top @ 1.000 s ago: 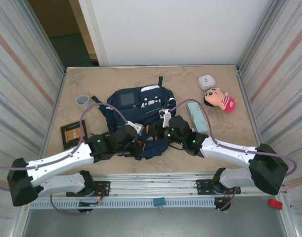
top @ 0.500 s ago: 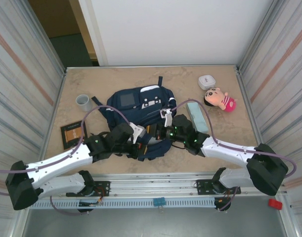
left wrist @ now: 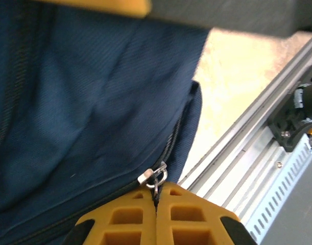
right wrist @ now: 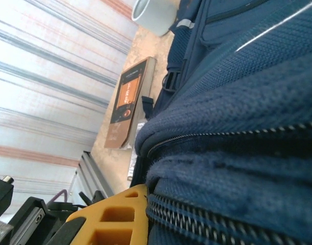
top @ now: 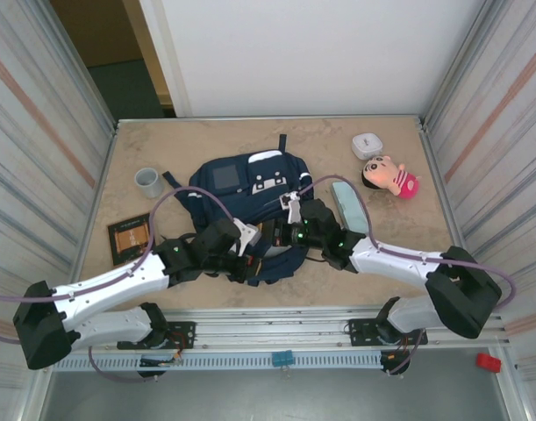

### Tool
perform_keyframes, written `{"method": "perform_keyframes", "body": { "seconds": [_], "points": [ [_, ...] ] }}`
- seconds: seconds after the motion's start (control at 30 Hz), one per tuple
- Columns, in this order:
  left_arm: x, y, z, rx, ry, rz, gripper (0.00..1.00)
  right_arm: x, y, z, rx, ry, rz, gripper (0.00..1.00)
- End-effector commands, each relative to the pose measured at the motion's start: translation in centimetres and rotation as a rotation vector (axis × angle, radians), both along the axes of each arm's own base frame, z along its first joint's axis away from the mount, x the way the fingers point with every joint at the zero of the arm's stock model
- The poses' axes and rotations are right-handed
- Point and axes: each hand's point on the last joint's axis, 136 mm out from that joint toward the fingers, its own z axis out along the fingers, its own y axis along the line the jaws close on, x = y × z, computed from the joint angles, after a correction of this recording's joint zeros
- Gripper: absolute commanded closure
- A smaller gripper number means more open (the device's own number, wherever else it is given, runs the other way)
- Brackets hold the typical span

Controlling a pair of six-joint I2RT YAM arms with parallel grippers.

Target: Pack books, pencil case, and school supplies into a backpack

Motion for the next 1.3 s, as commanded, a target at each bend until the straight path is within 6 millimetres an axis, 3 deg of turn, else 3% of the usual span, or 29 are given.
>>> {"method": "perform_keyframes", "body": {
  "seconds": [0.0,0.23,0.3,0.37,0.43,0.5,0.6,0.7,0.8,0.93,1.1,1.27],
  "points": [
    [0.7,1.9,0.8,0.061,-0.058,0.03,1.0,1.4,-1.5,3.8,0.01,-0.082,-0.01,0.98],
    [1.6,2.9,0.4,0.042,-0.095,0.063,1.0,2.0,-3.0,4.8,-0.023,-0.056,0.058,0.98],
    [2.0,2.6,0.6,0.026,-0.109,0.063,1.0,2.3,-3.2,4.9,-0.018,-0.043,0.054,0.89],
    [2.3,1.6,1.5,-0.033,-0.124,0.055,1.0,2.1,-2.9,5.2,0.016,-0.028,0.043,0.61],
    [2.7,0.4,2.6,-0.1,-0.132,0.053,1.0,1.5,-2.1,5.0,0.062,-0.005,0.038,0.47],
    [3.1,-0.7,3.4,-0.151,-0.13,0.054,1.0,0.7,-1.0,4.4,0.096,0.007,0.024,0.4],
    [3.2,-2.1,4.4,-0.207,-0.113,0.034,1.0,0.8,0.0,3.6,0.092,0.009,-0.042,0.37],
    [3.1,-2.7,4.7,-0.223,-0.097,0.02,1.0,1.6,0.9,3.5,0.099,0.006,-0.067,0.44],
    [3.4,-1.5,3.7,-0.155,-0.118,0.047,1.0,1.8,1.4,3.8,0.09,-0.003,-0.041,0.71],
    [4.0,1.3,2.2,-0.043,-0.126,0.118,1.0,2.2,0.1,4.7,0.043,-0.018,-0.011,0.92],
    [4.6,4.7,1.1,-0.011,-0.122,0.222,1.0,2.7,-2.9,6.5,-0.006,-0.005,0.059,0.98],
    [5.1,6.6,0.2,-0.025,-0.124,0.277,1.0,3.1,-4.9,9.5,0.019,-0.003,0.147,0.99]
  ]
}}
